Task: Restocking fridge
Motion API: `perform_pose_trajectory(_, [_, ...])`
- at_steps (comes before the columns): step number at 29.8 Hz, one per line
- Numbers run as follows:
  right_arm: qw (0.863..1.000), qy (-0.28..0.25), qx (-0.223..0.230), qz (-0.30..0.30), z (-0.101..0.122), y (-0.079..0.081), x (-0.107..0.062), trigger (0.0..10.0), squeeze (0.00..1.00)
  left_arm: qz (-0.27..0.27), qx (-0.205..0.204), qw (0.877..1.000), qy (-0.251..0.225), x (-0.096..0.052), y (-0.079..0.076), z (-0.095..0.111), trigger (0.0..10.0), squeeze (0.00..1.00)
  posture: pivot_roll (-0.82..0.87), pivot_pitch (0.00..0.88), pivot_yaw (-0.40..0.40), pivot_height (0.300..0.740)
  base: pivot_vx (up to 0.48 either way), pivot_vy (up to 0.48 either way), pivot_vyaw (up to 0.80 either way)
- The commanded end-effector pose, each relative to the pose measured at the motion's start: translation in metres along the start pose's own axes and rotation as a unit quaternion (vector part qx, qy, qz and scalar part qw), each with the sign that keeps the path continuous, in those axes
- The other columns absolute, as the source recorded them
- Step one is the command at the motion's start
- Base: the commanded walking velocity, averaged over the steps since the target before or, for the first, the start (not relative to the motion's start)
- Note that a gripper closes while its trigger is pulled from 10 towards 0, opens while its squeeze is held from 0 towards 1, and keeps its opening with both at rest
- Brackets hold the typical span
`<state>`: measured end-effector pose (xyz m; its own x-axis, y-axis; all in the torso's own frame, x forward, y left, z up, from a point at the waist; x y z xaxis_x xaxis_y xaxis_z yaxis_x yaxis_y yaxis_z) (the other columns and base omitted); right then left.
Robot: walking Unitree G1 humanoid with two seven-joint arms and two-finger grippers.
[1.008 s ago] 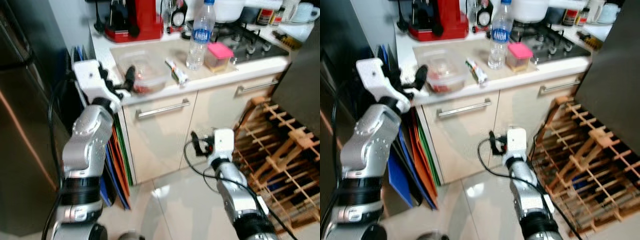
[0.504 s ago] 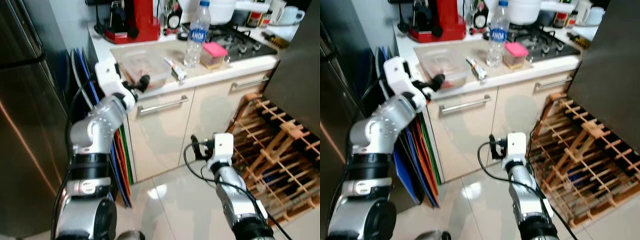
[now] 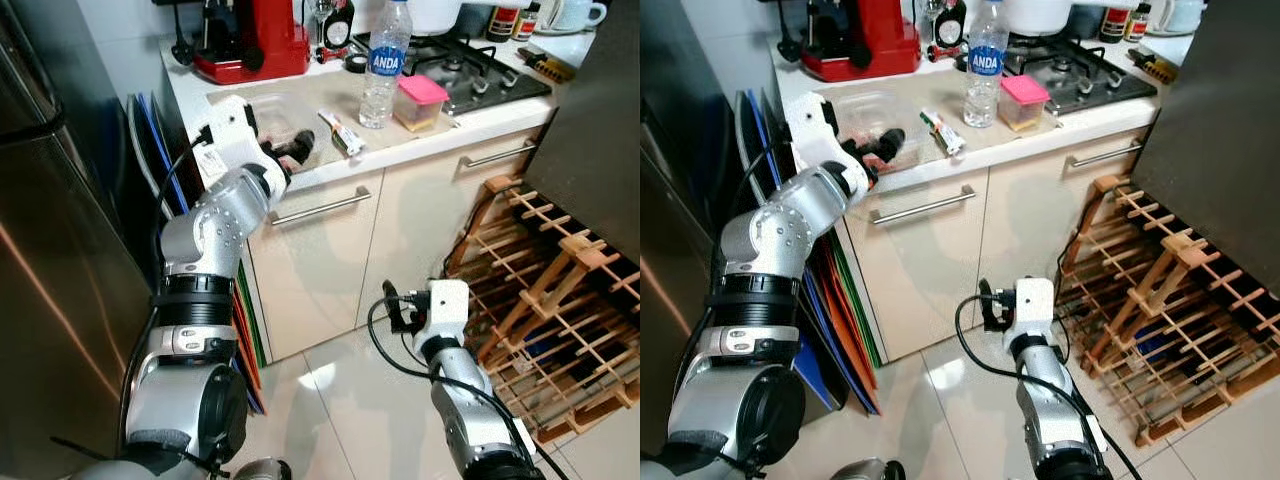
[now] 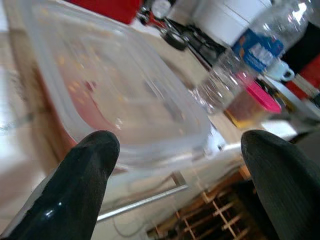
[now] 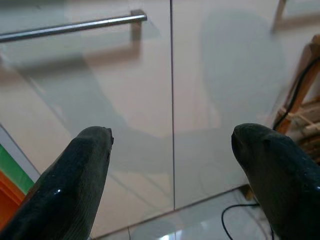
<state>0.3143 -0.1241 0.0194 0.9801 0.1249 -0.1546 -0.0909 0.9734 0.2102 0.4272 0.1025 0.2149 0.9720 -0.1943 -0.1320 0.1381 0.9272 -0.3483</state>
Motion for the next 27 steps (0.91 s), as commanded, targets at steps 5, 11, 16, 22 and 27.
perform_pose_trajectory(5, [1.0, -0.005, -0.005, -0.001, 0.002, -0.002, -0.005, 10.0, 0.0, 0.026, 0.006, 1.0, 0.002, 0.003, 0.006, 0.002, 10.0, 0.0, -0.01, 0.018, 0.055, 0.74, 0.0, 0.0, 0.0])
perform_pose_trajectory(11, [1.0, -0.004, -0.005, -0.006, 0.002, -0.003, -0.007, 10.0, 0.0, 0.024, 0.04, 0.999, 0.018, 0.005, 0.001, -0.006, 10.0, 0.0, -0.01, 0.029, 0.06, 0.74, 0.0, 0.0, 0.0])
perform_pose_trajectory(16, [1.0, 0.0, -0.002, -0.006, 0.0, 0.0, -0.008, 10.0, 0.0, 0.009, 0.08, 0.996, 0.045, 0.007, -0.015, -0.02, 10.0, 0.0, -0.01, 0.038, 0.062, 0.74, 0.0, 0.0, 0.0])
perform_pose_trajectory(22, [1.0, 0.002, -0.001, -0.007, -0.001, -0.001, -0.009, 10.0, 0.0, 0.007, 0.051, 0.997, 0.061, 0.011, -0.021, -0.028, 10.0, 0.0, -0.02, 0.045, 0.061, 0.74, 0.0, 0.0, 0.0])
perform_pose_trajectory(27, [1.0, 0.004, -0.002, -0.008, 0.0, -0.001, -0.009, 10.0, 0.0, 0.008, 0.079, 0.995, 0.063, 0.014, -0.016, -0.03, 0.0, 0.0, -0.02, 0.046, 0.058, 0.74, 0.0, 0.0, 0.0])
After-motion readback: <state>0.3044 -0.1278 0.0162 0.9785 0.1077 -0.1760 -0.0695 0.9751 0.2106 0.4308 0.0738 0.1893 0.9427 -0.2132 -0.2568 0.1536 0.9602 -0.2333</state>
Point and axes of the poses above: a point about 5 cm out from each wrist's last joint towards the gripper, its own x axis pointing out of the wrist towards the gripper, its own z axis along the axis of the wrist's last joint, y = z × x, the point moved 5 cm from there along x, pointing out of the wrist towards the gripper, and after that the axes turned 9 degrees about x, right-handed, at the moved point
